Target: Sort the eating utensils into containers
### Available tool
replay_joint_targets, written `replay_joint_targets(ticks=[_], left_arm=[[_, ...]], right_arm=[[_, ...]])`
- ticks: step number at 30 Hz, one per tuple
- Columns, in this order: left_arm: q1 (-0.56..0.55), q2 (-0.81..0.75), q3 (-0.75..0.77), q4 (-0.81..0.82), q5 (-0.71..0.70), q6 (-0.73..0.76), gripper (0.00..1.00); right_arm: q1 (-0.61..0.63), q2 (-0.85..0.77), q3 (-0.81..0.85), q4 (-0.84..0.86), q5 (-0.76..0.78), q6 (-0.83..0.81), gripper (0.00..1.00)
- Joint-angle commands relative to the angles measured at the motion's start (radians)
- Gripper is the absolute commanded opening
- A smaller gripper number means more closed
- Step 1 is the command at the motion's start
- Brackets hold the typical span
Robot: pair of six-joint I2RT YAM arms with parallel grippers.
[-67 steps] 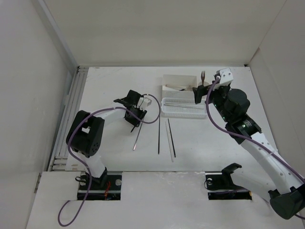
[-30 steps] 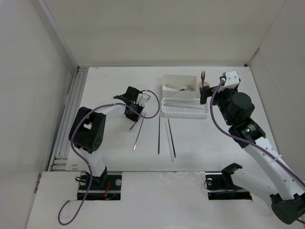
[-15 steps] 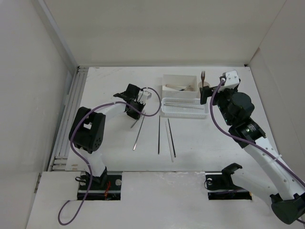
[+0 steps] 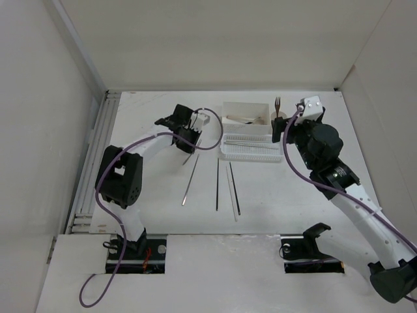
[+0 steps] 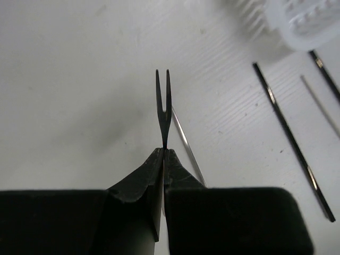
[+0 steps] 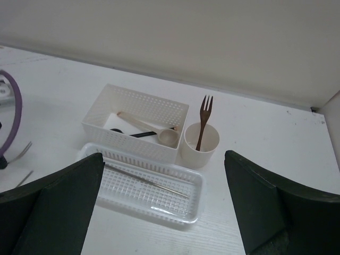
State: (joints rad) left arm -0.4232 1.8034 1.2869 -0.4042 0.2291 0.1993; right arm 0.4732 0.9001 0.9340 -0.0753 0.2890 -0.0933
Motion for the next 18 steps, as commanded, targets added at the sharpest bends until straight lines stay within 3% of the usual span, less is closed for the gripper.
replay_joint_targets(ticks=[1, 12, 18], left_arm=[[0.009, -0.022, 0.132, -0.054, 0.041, 0.000, 0.00], [0.009, -0.003, 0.503, -0.165, 0.050, 0.020, 0.00], [-0.034, 0.020, 0.637, -0.183, 0.050, 0.040, 0.00]], right_arm=[[0.010, 0.026, 0.031, 0.022, 0.006, 0.004, 1.00], [-0.085, 0.151, 0.155, 0.031, -0.254, 0.064, 1.00], [-0.131, 0.253, 0.206, 0.162, -0.448, 0.375, 1.00]])
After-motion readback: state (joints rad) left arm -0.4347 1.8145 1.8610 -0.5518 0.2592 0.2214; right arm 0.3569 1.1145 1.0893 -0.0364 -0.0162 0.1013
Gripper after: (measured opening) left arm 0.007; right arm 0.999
